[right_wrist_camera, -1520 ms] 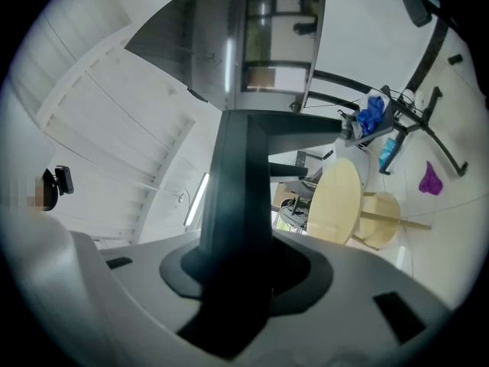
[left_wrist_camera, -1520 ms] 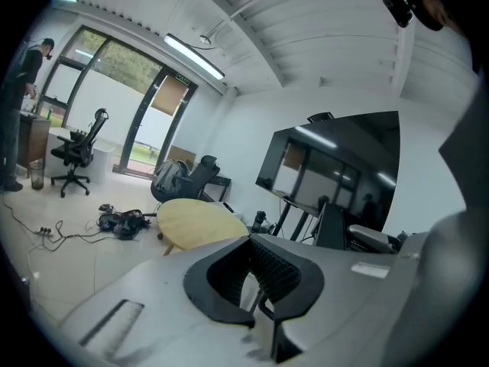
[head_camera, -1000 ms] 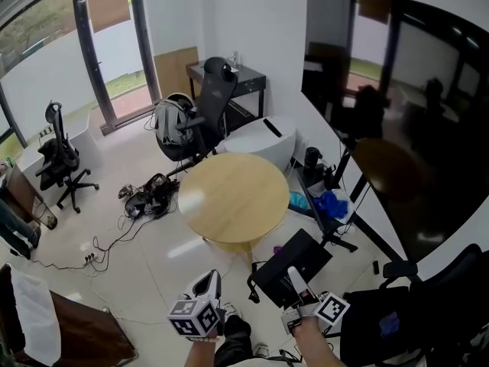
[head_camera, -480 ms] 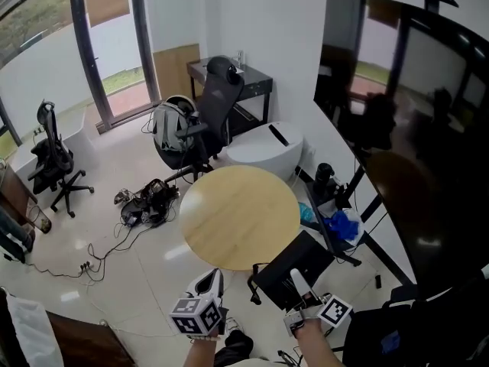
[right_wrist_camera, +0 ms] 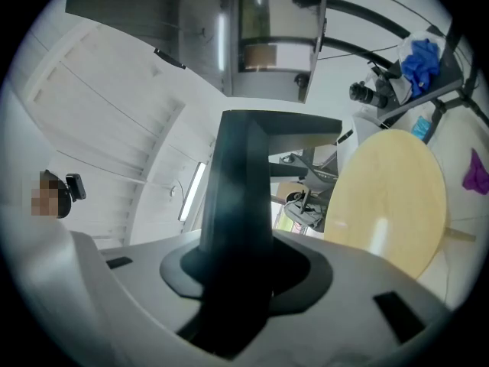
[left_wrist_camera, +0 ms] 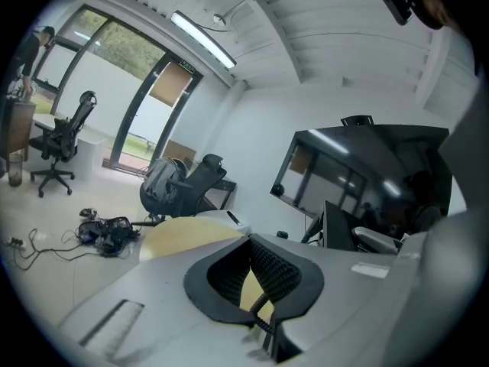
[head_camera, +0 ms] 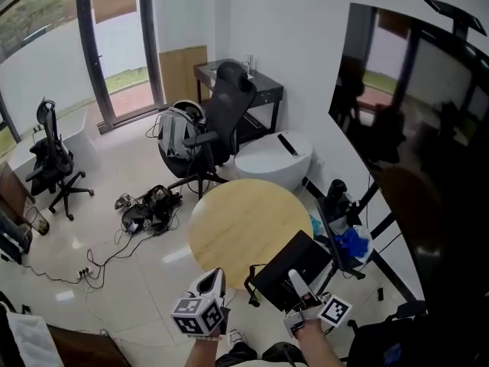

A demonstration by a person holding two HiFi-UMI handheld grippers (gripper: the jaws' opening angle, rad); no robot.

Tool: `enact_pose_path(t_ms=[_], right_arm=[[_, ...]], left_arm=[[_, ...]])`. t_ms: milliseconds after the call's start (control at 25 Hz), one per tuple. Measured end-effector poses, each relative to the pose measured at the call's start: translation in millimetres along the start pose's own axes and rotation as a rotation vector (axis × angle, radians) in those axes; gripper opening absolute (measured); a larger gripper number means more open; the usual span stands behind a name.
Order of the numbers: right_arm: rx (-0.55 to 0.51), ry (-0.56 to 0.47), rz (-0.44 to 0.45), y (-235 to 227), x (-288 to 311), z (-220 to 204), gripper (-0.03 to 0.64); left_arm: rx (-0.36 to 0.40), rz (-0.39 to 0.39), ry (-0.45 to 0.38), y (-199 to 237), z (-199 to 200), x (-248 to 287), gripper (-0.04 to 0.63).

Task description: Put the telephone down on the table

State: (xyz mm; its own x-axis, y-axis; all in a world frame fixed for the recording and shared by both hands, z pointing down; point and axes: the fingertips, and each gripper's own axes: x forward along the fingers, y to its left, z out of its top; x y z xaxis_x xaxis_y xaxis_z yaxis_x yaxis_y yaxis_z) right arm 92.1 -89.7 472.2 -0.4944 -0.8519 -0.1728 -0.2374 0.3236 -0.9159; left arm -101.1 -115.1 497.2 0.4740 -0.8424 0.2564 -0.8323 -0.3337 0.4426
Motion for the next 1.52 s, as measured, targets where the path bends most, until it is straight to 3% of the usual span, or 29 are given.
enact_pose_path(t_ms=[400, 600, 760, 920, 1160, 1520], right_arm=[[-0.003, 0.132, -0.001, -23.3, 51.0, -25.2, 0.166], [0.008, 0.265, 0.015, -43.2, 80.4, -42.6, 0.166], [-0.043, 0.373, 0.029, -64.9, 105.0, -63.9, 0.166], [-0.095, 0.514, 0.064, -102.5, 129.8, -82.9, 0.166], [-0.074, 0.687, 0.088, -158.3, 156.5, -94.9, 0.166], [-0.042, 0.806, 0.084, -228.3, 171.9, -79.7, 0.166]], left_arm=[[-0.036, 0.033, 0.014, 31.8, -0.2, 9.7, -0.015], [-0.047, 0.063, 0.028, 45.3, -2.7, 20.3, -0.015], [-0.040, 0.107, 0.030, 61.6, -0.9, 25.1, -0.015], [-0.054, 0.140, 0.056, 76.2, -6.5, 40.7, -0.015], [-0.063, 0.148, 0.126, 76.3, -24.4, 74.5, -0.015], [-0.066, 0.135, 0.213, 74.7, -48.9, 124.5, -0.015]])
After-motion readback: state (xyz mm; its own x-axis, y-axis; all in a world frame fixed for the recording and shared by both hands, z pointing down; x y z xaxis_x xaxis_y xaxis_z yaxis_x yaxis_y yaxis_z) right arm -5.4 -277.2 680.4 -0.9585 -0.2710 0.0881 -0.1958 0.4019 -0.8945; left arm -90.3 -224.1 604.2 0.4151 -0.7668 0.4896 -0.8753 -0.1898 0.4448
